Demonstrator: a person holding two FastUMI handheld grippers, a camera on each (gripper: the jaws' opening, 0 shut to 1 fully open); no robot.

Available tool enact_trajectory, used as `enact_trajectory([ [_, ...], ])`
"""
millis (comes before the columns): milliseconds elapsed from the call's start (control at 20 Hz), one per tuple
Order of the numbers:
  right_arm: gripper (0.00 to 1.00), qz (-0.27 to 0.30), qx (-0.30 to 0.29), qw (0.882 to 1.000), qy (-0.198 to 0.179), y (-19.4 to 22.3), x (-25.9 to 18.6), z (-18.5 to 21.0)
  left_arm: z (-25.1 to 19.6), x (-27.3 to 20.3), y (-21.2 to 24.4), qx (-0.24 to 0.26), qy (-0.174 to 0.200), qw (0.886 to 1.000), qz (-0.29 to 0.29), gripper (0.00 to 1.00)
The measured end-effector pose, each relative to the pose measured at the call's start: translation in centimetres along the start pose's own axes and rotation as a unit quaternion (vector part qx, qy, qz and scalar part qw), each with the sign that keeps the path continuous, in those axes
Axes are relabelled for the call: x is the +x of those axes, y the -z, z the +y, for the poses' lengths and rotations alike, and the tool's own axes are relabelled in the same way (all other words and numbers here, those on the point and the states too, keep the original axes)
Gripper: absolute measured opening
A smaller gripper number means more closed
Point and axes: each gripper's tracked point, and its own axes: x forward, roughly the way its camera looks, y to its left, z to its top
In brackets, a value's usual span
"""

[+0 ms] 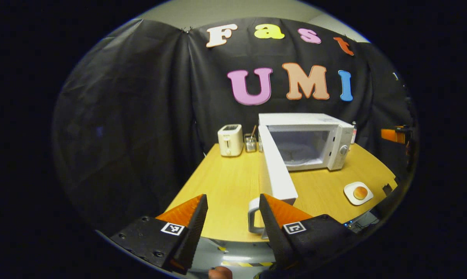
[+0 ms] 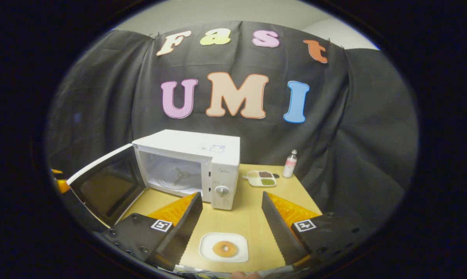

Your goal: Open the microwave oven with the left hand, put the food in, and close the microwave oven.

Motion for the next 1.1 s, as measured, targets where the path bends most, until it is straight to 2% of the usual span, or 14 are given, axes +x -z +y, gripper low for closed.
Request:
enact_trajectory([
  [150,0.98,0.033,0.022,0.999,-0.005,3.4,1.1,0.1,0.6,-0.8,-5.4,-0.001,-0.015,0.998,-0.055,1.0],
  [200,0.98,0.046,0.031,0.998,-0.005,4.6,1.4,0.2,0.5,-0.9,-6.9,-0.002,-0.018,0.997,-0.071,0.96],
  [450,0.98,0.096,0.047,0.994,0.006,10.1,2.4,-0.2,-0.4,-1.3,-11.1,0.011,-0.021,0.994,-0.109,0.97],
  [500,0.98,0.104,0.046,0.993,0.006,11.1,2.6,-0.1,-0.6,-1.4,-11.5,0.011,-0.02,0.993,-0.114,0.96],
  [550,0.98,0.112,0.044,0.993,0.004,12.3,2.7,0.0,-0.8,-1.6,-11.8,0.008,-0.019,0.993,-0.117,1.0],
  [600,0.98,0.12,0.042,0.992,0.002,13.2,2.8,0.2,-1.1,-1.5,-12.0,0.003,-0.018,0.993,-0.116,0.97],
  [900,0.98,0.172,0.037,0.984,0.003,19.0,4.0,0.5,-2.1,-2.2,-13.7,-0.02,-0.01,0.992,-0.126,0.96],
  [1100,0.98,0.199,0.024,0.98,0.004,21.8,5.0,0.7,-2.1,-2.8,-14.4,-0.01,-0.019,0.991,-0.135,0.96],
])
